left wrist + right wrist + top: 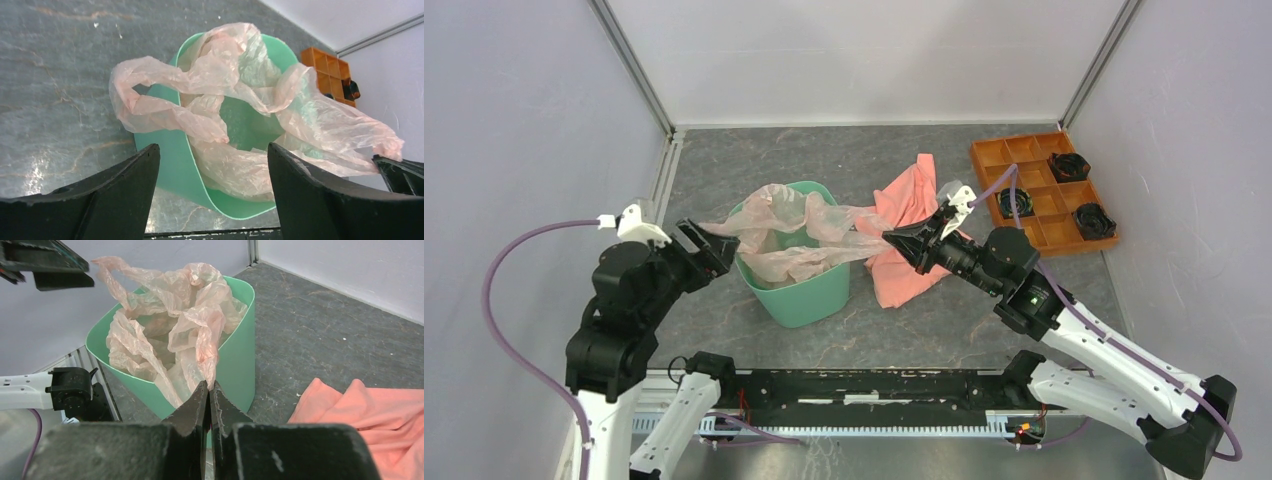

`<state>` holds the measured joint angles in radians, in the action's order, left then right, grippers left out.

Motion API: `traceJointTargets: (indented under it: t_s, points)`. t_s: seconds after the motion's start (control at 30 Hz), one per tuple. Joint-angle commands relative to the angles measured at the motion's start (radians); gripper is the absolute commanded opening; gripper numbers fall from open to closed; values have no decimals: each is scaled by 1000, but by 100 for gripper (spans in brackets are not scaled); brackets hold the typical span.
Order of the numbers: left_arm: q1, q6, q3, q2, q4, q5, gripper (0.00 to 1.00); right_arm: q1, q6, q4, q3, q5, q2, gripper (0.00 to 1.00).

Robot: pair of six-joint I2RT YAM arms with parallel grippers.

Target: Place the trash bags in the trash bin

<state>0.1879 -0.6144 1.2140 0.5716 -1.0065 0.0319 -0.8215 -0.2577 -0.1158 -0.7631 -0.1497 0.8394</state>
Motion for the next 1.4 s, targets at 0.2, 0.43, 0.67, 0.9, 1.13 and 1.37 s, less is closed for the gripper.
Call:
traceJointTargets:
  t_s: [0.2,0.43,0.67,0.9,1.13,1.37]
  points:
    - [2,-146,-120,19,168,45,69,1,-33,-44,8,32,-15,8]
    - [2,-122,-180,32,244,91,51,3,-39,-24,-10,68,-20,8]
    - [2,-9,-117,40,234,222,17,2,-47,-12,-4,77,-24,8]
    - [2,151,20,145,141,307,2,2,-63,20,33,102,-37,6]
    - [2,242,113,193,4,447,2,2,-57,87,68,144,-69,5]
    - [2,271,68,86,40,490,2,3,-33,114,56,224,-80,5]
